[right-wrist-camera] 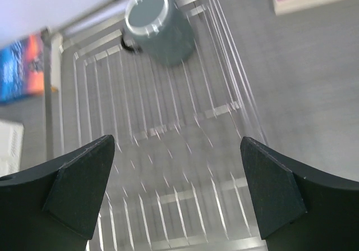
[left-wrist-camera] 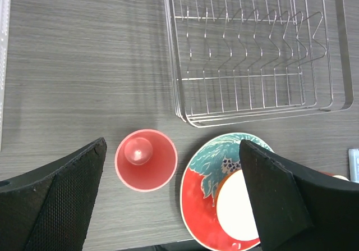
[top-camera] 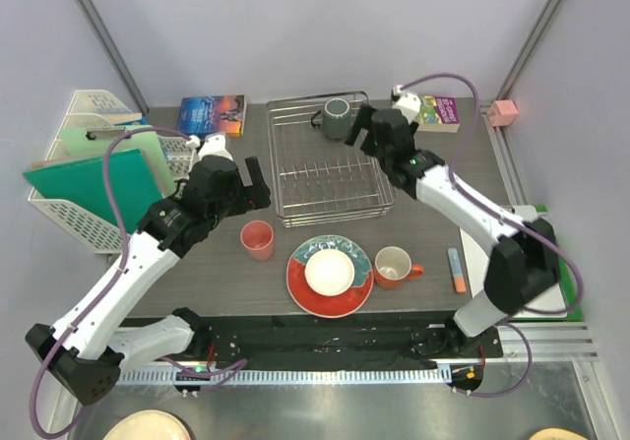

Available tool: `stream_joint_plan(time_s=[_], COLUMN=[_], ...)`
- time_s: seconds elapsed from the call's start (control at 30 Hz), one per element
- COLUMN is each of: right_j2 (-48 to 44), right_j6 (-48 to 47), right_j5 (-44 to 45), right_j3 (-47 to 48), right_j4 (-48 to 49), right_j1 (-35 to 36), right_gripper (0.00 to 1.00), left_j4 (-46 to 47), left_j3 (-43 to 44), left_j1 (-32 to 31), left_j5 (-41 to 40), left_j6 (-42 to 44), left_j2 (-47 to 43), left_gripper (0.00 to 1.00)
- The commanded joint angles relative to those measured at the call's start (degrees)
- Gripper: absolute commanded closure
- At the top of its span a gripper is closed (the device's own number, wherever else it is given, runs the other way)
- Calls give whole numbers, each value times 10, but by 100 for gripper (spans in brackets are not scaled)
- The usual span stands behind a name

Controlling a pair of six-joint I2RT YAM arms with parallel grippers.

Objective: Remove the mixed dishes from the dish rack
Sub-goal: Move the dish rack to the center of the board.

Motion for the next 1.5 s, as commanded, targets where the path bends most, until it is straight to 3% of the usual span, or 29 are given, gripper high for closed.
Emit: stream_joint_plan(time_s=[0.0,0.17,0.3,0.4,0.53,0.73,0.87,1.23,1.47], right_j2=[113,204,308,333,341,334,348,363,292], right_j6=[-9,-39,-70,-45,-3,-37,-38,-65,-28], right_j5=[-32,-53,-79,-121,-145,-125,-129,-80,-69], right_j3=[167,261,385,401,374,354,359,319,225], right_j4=[4,40,2,6,20,44,36,9,8], right_j1=[-34,-54,-76,-102,-119,-122,-143,-153,-153], right_gripper=[0,1,2,3,4,4,4,6,8], left_j4=[68,114,174,244,306,245,309,339,319], left_j3=[12,52,81,92,143,313,296,327,282], left_j1=[2,4,9,16,34,88,104,111,117], left_j5=[2,-4,6,30,72,191,222,236,117], left_j6=[20,50,75,118,185,158,143,135,112], left_j2=[14,63,124,160,264,406,424,487,454], left_gripper=[0,0,0,0,0,0,0,0,0])
